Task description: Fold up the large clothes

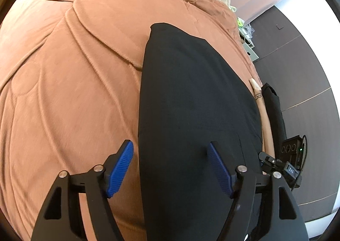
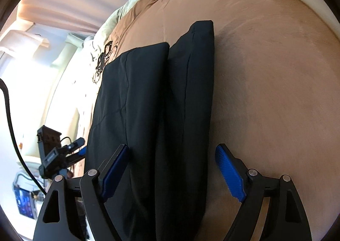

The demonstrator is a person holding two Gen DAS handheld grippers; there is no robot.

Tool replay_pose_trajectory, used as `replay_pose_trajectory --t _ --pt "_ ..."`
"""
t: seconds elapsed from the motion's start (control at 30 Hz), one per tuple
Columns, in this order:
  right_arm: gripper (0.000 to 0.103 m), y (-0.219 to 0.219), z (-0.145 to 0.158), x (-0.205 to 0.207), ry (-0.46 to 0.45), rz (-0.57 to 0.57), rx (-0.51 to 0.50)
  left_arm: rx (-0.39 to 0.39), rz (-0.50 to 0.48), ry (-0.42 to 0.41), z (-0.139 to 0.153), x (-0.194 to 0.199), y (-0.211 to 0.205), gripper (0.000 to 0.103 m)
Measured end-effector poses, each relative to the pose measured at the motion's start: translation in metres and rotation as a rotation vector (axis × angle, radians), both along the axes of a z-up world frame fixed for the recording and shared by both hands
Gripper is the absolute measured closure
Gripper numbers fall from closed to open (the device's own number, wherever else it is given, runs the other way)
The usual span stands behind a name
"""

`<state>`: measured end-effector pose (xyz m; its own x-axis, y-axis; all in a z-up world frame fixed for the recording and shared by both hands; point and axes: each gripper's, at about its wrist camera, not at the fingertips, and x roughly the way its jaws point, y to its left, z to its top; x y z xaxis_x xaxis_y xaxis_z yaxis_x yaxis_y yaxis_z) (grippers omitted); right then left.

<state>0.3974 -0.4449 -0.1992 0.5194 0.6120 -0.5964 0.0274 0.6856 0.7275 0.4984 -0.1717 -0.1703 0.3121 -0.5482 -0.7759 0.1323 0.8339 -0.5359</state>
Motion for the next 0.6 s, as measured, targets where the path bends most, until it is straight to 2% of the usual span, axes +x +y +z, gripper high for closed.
replay_pose_trajectory --t 0.4,0.5,0.6 --pt "0.021 0.001 -0.008 0.042 0.009 0.053 0.031 0.014 0.004 0.034 -0.015 0.053 -0.017 0.038" --pt "0.032 0.003 -0.008 0.053 0.025 0.062 0.046 0.026 0.009 0.042 -0.018 0.063 -0.021 0.041" --pt "0.054 0.000 -0.007 0.050 0.032 0.058 0.032 0.028 0.024 0.056 -0.017 0.067 -0.023 0.049"
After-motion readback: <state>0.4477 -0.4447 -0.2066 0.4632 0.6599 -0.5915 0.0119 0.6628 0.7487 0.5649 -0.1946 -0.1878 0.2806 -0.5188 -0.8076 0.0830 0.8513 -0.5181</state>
